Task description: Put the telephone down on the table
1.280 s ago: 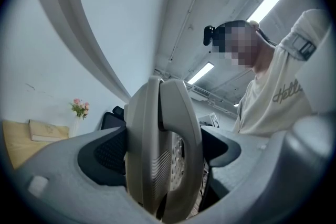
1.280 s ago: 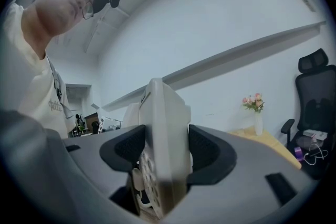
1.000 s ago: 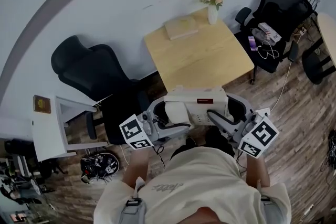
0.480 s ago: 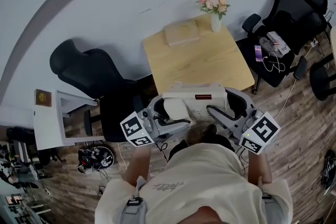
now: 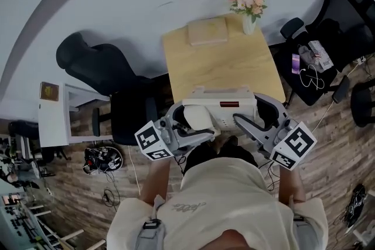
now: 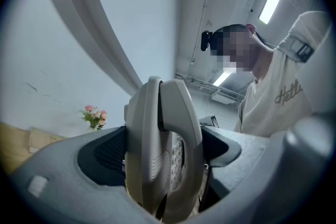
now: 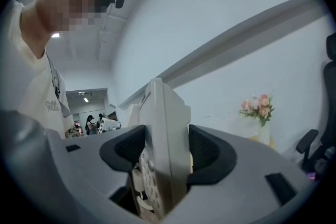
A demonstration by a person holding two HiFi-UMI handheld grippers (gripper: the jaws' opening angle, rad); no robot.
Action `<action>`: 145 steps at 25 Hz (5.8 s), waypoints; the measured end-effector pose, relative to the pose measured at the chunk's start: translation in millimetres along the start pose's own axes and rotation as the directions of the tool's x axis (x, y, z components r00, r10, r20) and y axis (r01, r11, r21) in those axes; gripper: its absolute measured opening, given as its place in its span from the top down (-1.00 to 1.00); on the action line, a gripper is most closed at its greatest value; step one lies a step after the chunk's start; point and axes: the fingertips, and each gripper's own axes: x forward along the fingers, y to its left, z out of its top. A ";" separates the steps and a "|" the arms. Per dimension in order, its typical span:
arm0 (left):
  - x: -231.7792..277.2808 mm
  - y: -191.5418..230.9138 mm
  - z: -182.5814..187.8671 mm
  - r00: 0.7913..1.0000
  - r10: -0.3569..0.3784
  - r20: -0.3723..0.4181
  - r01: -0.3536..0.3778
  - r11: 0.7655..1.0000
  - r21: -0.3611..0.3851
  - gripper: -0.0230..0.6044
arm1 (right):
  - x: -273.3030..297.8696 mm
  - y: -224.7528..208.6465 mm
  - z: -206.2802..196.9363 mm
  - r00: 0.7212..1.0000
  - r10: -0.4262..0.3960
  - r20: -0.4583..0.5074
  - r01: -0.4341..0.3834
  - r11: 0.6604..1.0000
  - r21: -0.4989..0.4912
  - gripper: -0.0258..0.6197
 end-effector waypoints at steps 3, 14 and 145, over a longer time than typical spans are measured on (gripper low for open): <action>-0.3 2.0 -2.4 1.000 0.016 -0.003 -0.016 1.000 0.003 -0.39 | 1.7 -2.6 -3.0 1.000 0.017 0.001 -0.017 1.000 0.007 0.16; 1.3 63.5 11.6 1.000 0.024 0.016 -0.023 0.999 -0.032 -0.39 | 50.7 -43.0 4.1 0.999 0.017 -0.038 -0.016 1.000 0.027 0.16; -86.5 477.1 -215.5 0.944 0.268 -0.190 -0.323 0.654 -0.684 -0.40 | 338.0 -310.9 -305.5 0.882 0.234 -0.410 0.093 0.765 0.638 0.17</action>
